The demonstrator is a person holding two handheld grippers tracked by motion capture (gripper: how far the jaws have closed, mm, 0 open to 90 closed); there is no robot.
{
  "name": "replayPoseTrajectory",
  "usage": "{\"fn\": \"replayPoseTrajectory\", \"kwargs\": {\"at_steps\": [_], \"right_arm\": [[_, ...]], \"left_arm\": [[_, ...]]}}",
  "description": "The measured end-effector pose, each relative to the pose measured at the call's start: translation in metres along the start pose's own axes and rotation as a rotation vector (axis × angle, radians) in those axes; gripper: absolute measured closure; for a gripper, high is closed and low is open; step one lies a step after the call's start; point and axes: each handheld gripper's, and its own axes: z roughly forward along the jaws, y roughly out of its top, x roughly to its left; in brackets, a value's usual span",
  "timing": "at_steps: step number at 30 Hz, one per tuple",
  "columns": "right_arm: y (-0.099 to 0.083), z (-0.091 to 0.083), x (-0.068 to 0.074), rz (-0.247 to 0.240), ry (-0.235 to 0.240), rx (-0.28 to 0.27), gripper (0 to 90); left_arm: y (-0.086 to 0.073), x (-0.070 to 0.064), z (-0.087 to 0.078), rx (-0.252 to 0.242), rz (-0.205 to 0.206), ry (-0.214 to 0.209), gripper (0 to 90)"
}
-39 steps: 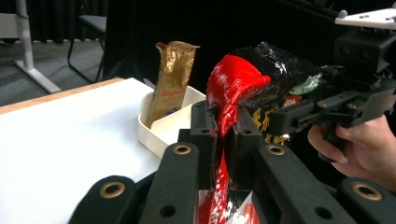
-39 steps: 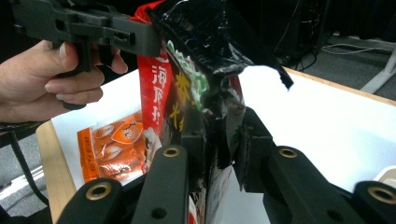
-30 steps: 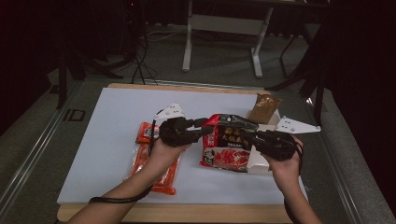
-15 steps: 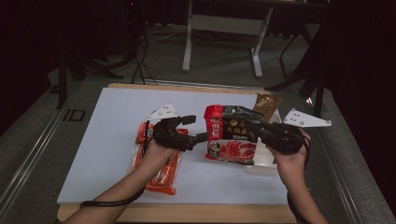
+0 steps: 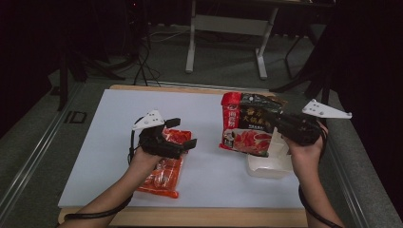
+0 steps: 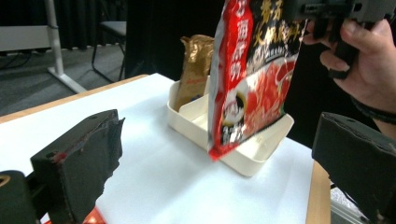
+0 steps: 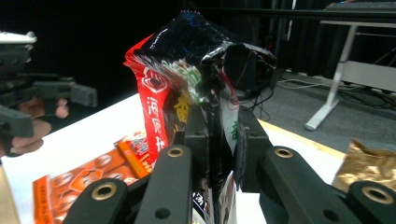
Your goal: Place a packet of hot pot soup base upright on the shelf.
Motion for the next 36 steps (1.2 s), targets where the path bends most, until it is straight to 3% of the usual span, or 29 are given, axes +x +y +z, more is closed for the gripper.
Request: {"fn": "replayPoseTrajectory", "kwargs": {"at_steps": [7,9,13,17,23,36], "right_arm": [[0.003,-0.005,-0.017,0.020,-0.050,-0.016,78.5],[0.003,-0.008,-0.026,0.022,-0.075,-0.018,78.5],[0.003,-0.011,-0.036,0.032,-0.099,-0.020,78.5],[0.001,-0.013,-0.052,0.044,-0.137,-0.017,78.4],[-0.004,-0.012,-0.070,0.068,-0.163,-0.020,78.4],[-0.020,-0.002,-0.094,0.095,-0.204,0.013,78.2]], "left_arm": [[-0.016,0.008,-0.013,0.006,0.062,0.035,2.0],[-0.021,0.010,-0.021,-0.013,0.080,0.053,2.0],[-0.030,0.020,-0.036,-0.010,0.045,0.073,2.1],[-0.041,0.026,-0.051,0.022,0.044,0.100,2.0],[-0.060,0.033,-0.073,0.019,0.002,0.130,2.0],[-0.095,0.034,-0.086,0.049,-0.056,0.163,2.0]]}}
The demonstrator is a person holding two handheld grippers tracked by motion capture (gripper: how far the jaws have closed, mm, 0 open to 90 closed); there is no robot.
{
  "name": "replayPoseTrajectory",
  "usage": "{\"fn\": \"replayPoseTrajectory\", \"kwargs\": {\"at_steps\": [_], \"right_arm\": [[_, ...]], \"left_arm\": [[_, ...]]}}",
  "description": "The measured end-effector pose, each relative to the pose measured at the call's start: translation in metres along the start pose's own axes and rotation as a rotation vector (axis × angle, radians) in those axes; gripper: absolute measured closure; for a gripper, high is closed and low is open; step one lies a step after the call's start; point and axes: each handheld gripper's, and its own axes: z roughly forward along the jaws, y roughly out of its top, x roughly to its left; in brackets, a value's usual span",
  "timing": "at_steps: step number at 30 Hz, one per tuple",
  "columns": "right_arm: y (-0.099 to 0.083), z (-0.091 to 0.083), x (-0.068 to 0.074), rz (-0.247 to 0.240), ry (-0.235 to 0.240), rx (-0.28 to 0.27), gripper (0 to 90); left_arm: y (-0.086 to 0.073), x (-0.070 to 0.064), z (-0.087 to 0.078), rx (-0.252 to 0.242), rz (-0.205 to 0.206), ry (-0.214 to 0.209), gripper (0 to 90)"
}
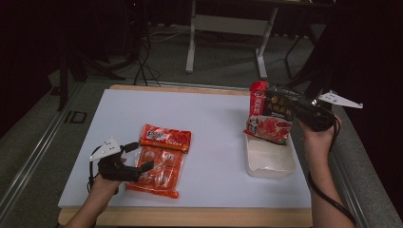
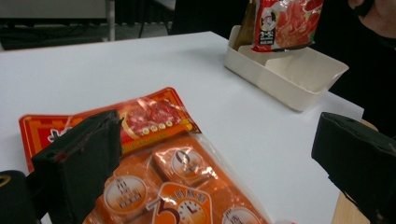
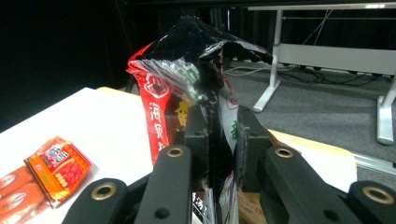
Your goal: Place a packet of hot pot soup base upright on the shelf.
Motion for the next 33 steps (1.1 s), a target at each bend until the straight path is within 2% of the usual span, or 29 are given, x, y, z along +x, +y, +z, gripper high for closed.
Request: {"fn": "replayPoseTrajectory", "kwargs": {"at_steps": [5,10,16,24,29,33], "right_arm": [[-0.006,0.006,-0.005,-0.017,-0.025,0.014,78.1],[-0.014,0.013,-0.010,-0.011,-0.034,0.024,78.0],[-0.026,0.020,-0.015,-0.012,-0.021,0.041,77.5],[-0.038,0.025,-0.017,0.021,-0.005,0.040,76.8],[-0.042,0.024,-0.016,0.027,-0.005,0.028,76.9],[-0.051,0.021,-0.019,0.050,-0.001,0.025,76.7]], "left_arm": [[-0.005,0.001,0.002,-0.005,-0.020,0.001,2.0],[-0.007,0.002,0.003,-0.004,-0.026,0.002,2.1],[-0.008,0.003,0.004,-0.005,-0.033,0.007,2.0],[-0.010,0.006,0.005,-0.002,-0.040,0.015,2.0],[-0.012,0.009,0.005,-0.006,-0.049,0.016,2.0],[-0.013,0.009,0.006,0.000,-0.049,0.017,2.0]]}}
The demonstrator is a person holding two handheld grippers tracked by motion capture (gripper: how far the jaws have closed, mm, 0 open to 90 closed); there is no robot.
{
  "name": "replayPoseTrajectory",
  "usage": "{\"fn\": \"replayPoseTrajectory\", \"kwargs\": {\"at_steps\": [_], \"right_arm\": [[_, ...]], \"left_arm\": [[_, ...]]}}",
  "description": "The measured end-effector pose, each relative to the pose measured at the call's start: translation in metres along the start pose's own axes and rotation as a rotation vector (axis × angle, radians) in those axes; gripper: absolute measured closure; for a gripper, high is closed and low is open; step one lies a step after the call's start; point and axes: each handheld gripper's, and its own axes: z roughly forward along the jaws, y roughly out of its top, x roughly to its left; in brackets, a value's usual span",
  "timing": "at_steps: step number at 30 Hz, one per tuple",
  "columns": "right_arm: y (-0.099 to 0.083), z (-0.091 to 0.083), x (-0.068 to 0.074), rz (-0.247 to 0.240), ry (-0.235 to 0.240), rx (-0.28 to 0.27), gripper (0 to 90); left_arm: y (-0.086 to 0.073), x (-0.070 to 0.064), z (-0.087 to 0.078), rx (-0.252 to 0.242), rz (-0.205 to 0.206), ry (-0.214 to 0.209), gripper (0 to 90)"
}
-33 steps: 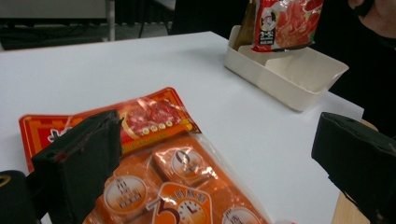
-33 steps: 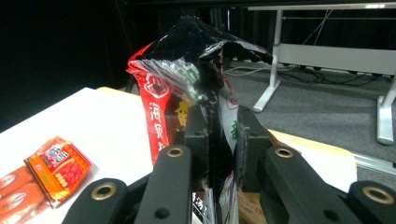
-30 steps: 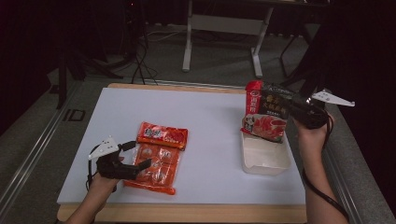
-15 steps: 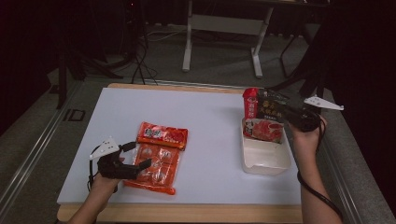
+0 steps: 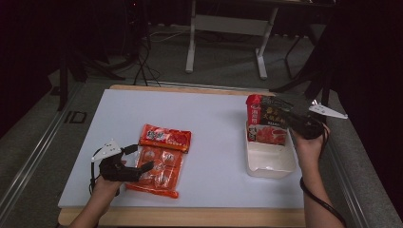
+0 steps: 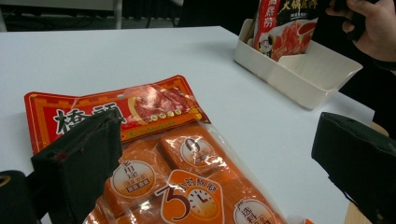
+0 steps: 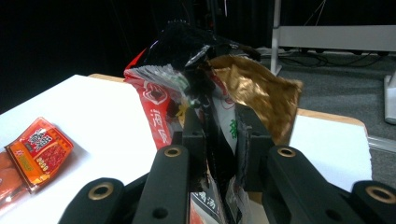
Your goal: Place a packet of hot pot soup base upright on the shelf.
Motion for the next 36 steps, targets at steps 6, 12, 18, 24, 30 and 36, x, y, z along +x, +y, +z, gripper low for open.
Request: {"fn": "replayPoseTrajectory", "kwargs": {"at_steps": [6,12,18,24,30,36], "right_arm": [[-0.007,-0.006,-0.004,-0.006,-0.004,0.001,76.5],[-0.017,-0.011,-0.004,-0.009,-0.014,0.003,75.6],[-0.019,-0.018,-0.005,0.009,-0.019,0.014,66.8],[-0.009,-0.030,0.003,-0.009,-0.047,0.004,53.3],[-0.001,-0.043,0.017,-0.027,-0.065,0.018,40.8],[0.006,-0.064,0.037,-0.052,-0.096,0.000,33.0]], "left_arm": [[-0.001,0.000,0.002,0.008,-0.003,-0.001,2.0],[-0.002,-0.001,0.004,0.015,0.003,-0.011,2.0],[-0.001,0.000,0.003,0.022,0.014,-0.010,2.1],[-0.002,0.000,0.005,0.031,0.025,-0.024,2.1],[-0.001,-0.001,0.005,0.026,0.043,-0.047,2.9],[0.001,-0.003,0.003,0.018,0.038,-0.039,3.0]]}}
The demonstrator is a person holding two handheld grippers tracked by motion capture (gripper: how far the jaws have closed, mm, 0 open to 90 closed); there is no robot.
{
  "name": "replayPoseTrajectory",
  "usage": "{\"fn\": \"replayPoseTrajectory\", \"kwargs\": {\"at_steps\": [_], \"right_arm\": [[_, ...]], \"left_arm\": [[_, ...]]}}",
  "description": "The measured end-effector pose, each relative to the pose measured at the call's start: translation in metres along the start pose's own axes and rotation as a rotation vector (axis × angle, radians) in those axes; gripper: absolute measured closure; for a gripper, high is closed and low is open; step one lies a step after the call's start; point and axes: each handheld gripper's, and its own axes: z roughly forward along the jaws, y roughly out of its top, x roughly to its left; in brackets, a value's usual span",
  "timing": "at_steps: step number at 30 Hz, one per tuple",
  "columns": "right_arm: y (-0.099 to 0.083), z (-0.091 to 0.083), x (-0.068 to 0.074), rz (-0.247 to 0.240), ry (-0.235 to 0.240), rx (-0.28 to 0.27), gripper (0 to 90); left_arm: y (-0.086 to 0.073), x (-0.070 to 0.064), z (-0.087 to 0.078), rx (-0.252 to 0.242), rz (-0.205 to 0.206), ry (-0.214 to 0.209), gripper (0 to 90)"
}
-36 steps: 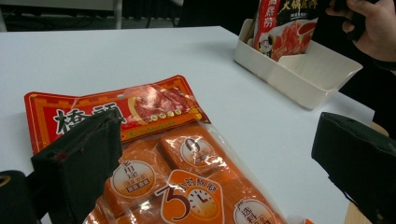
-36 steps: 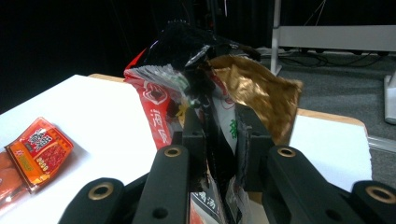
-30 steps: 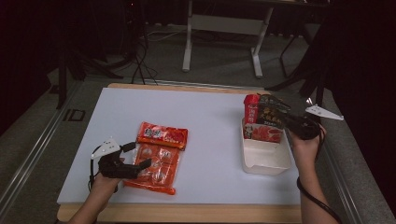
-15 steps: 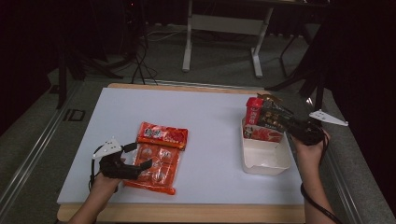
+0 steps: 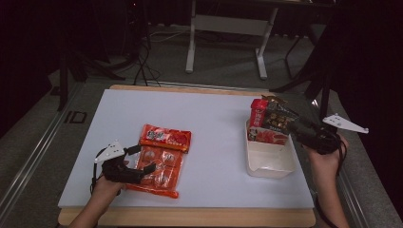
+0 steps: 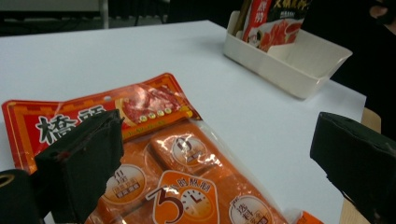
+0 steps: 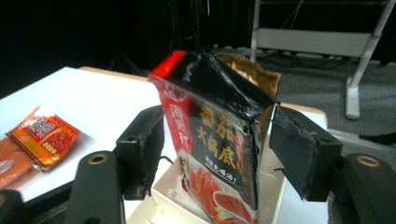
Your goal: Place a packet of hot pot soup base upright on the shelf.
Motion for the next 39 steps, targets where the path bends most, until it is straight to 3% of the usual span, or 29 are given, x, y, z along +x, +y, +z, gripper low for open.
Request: {"fn": "replayPoseTrajectory", "kwargs": {"at_steps": [5,6,10,12,15,16,18,20,25,27,33,37,39], "right_arm": [[0.004,-0.012,0.015,0.013,0.022,-0.021,23.5],[0.004,-0.014,0.022,0.010,0.053,-0.019,19.2],[0.002,-0.014,0.036,0.008,0.120,-0.012,15.2],[-0.001,-0.010,0.043,0.011,0.174,-0.001,13.8],[-0.004,-0.006,0.047,0.007,0.192,0.008,13.9],[-0.009,0.001,0.051,0.009,0.234,0.024,13.9],[-0.011,0.004,0.054,0.004,0.242,0.036,14.0],[-0.018,0.014,0.063,-0.010,0.281,0.053,14.4],[-0.024,0.025,0.076,-0.046,0.324,0.094,14.5],[-0.026,0.029,0.085,-0.056,0.357,0.100,15.7],[-0.027,0.027,0.103,-0.089,0.385,0.081,15.8],[-0.027,0.026,0.109,-0.098,0.396,0.075,15.8],[-0.028,0.026,0.110,-0.094,0.399,0.077,15.8]], "left_arm": [[0.002,-0.001,-0.001,0.014,-0.038,-0.031,2.9],[0.002,-0.001,-0.001,0.036,-0.047,-0.034,2.9],[0.003,-0.001,-0.001,0.041,-0.041,-0.059,2.9],[0.003,-0.002,-0.002,0.040,-0.039,-0.066,2.9],[0.004,-0.003,-0.002,0.040,-0.029,-0.074,2.9],[0.004,-0.004,-0.002,0.046,-0.016,-0.072,3.0],[0.004,-0.003,-0.002,0.056,-0.007,-0.060,3.0],[0.003,-0.002,-0.002,0.058,-0.013,-0.062,3.0],[0.003,0.000,-0.004,0.029,-0.013,-0.080,3.5],[0.004,0.000,-0.005,0.036,-0.003,-0.068,3.4],[0.004,0.002,-0.007,0.068,-0.006,-0.047,3.5],[0.005,0.004,-0.009,0.094,0.001,-0.029,5.3],[0.005,0.006,-0.012,0.106,0.017,0.000,8.0]]}}
